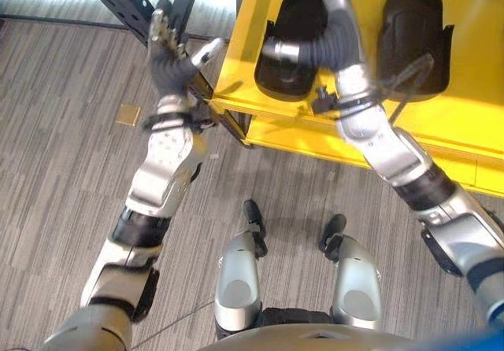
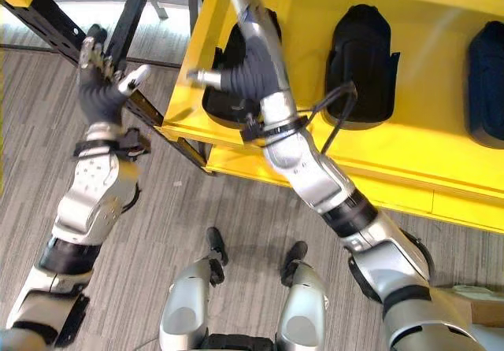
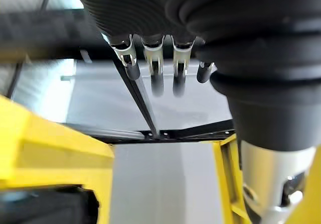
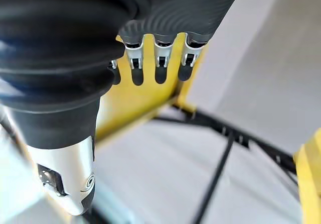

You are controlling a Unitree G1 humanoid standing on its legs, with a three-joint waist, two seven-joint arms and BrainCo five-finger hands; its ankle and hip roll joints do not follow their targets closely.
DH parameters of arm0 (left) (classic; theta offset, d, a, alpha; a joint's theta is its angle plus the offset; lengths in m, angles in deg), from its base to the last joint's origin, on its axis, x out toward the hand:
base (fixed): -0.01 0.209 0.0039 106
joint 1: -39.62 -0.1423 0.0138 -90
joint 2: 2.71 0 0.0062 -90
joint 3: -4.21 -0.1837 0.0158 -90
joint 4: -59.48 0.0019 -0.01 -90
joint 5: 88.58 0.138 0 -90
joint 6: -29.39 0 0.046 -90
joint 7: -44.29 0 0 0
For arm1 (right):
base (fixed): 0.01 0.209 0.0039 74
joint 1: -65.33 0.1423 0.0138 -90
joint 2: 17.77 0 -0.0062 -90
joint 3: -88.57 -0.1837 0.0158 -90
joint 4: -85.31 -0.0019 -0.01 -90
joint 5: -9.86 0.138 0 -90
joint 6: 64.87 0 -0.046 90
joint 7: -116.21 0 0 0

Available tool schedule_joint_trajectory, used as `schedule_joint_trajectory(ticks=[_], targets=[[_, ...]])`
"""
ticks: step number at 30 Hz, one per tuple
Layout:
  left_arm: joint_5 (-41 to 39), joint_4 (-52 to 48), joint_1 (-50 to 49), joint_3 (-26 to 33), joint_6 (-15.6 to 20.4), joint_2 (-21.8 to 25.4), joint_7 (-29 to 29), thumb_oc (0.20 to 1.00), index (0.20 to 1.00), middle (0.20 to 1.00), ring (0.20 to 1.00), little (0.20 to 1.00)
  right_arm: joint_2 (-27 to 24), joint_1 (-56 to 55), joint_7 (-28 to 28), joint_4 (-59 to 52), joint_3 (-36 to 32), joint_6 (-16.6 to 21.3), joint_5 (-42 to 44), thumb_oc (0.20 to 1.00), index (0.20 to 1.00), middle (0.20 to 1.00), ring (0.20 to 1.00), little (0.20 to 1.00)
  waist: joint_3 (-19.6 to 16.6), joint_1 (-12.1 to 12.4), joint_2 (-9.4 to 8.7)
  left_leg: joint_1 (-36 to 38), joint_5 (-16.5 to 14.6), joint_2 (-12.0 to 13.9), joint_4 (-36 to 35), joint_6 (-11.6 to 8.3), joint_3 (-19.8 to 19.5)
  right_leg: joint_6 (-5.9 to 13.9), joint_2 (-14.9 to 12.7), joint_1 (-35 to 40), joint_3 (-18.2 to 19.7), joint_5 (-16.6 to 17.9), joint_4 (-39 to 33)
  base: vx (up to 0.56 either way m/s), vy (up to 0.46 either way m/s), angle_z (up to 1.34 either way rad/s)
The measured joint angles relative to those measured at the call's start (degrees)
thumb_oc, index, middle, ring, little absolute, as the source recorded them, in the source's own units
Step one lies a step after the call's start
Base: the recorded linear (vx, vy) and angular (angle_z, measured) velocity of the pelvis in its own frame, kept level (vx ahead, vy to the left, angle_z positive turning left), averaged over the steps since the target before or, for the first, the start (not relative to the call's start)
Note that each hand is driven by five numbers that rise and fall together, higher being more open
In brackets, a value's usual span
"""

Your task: Move parts from the plastic box to the shelf.

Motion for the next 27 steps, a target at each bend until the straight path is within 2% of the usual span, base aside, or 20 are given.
schedule_joint_trajectory(ticks=[4, 6, 8, 11, 15, 20, 22, 27], targets=[[1.6, -7.4, -14.3, 4.2, 0.8, -0.6, -5.5, 1.0, 1.0, 1.0, 1.0, 1.0, -4.1, -12.2, 13.0, -20.4, -2.3, -0.9, -0.5, 1.0, 1.0, 1.0, 1.0, 1.0, -1.2, -0.2, -0.4, 3.9, 0.8, -0.3, -2.9, 0.36, 0.0, 0.78, 1.3, 4.7, -1.2, 0.8, -4.0, 0.02, -0.057, 0.03], [1.4, -6.7, -20.0, 6.1, 1.8, -0.5, -8.2, 1.0, 1.0, 1.0, 1.0, 1.0, -5.9, -16.2, 21.3, -19.9, -1.4, -1.4, 1.1, 1.0, 1.0, 1.0, 1.0, 1.0, -6.7, 0.5, -1.25, 3.7, 0.8, -0.3, -3.9, 0.06, 0.1, 0.94, 2.0, 4.9, -1.6, 0.9, -5.8, 0.03, -0.049, 0.01], [1.4, -6.9, -22.4, 6.9, 3.8, -0.3, -10.9, 1.0, 1.0, 1.0, 1.0, 1.0, -7.9, -19.2, 25.3, -18.9, -1.7, -2.8, 4.0, 1.0, 1.0, 1.0, 1.0, 1.0, -9.4, 1.1, -1.78, 3.8, 0.9, -0.5, -4.6, -0.1, 0.1, 1.14, 2.3, 5.2, -1.8, 1.0, -6.8, 0.01, -0.01, 0.02], [0.2, -6.9, -26.2, 7.7, 6.1, 0.3, -15.6, 1.0, 1.0, 1.0, 1.0, 1.0, -8.6, -23.5, 31.4, -16.7, -2.4, -4.8, 10.6, 1.0, 1.0, 1.0, 1.0, 1.0, -10.7, 1.7, -2.28, 5.2, 0.6, -0.6, -4.7, -0.44, 0.1, 1.43, 2.7, 7.3, -2.2, 1.1, -8.0, 0.01, -0.02, 0.04], [-1.5, -6.6, -29.4, 7.4, 6.1, 0.3, -18.0, 1.0, 1.0, 1.0, 1.0, 1.0, -8.6, -26.5, 36.5, -16.6, -0.9, -5.2, 10.5, 1.0, 1.0, 1.0, 1.0, 1.0, -10.8, 2.1, -2.47, 5.7, 0.0, -0.5, -4.7, -1.0, 0.2, 1.82, 2.8, 7.7, -1.7, 1.2, -9.0, 0.04, -0.009, -0.05], [-3.8, -6.2, -29.5, 6.5, 6.2, 2.6, -18.2, 1.0, 1.0, 1.0, 1.0, 1.0, -10.3, -23.9, 42.5, -15.0, 3.8, -5.1, 10.7, 1.0, 1.0, 1.0, 1.0, 1.0, -11.0, 3.1, -2.54, 5.6, -0.1, -0.4, -4.5, -1.01, 0.8, 1.9, 3.0, 7.6, -1.2, 1.9, -9.7, -0.03, -0.021, -0.06], [-4.2, -5.9, -29.5, 6.3, 6.3, 2.7, -18.2, 1.0, 1.0, 1.0, 1.0, 1.0, -10.1, -23.5, 46.0, -13.6, 6.0, -5.0, 11.1, 1.0, 1.0, 1.0, 1.0, 1.0, -11.0, 3.5, -2.54, 5.5, -0.1, -0.2, -4.5, -1.0, 0.9, 1.99, 3.0, 7.6, -1.2, 2.1, -10.0, -0.04, -0.027, 0.0], [-5.0, -3.7, -29.3, 4.9, 6.9, 2.8, -18.3, 1.0, 1.0, 1.0, 1.0, 1.0, -9.9, -21.1, 50.6, -9.5, 10.3, -5.7, 10.3, 1.0, 1.0, 1.0, 1.0, 1.0, -10.9, 4.2, -2.6, 5.1, 0.1, -0.1, -4.5, -0.69, 1.2, 1.55, 3.2, 7.5, -1.3, 2.7, -10.6, -0.04, -0.022, -0.01]])
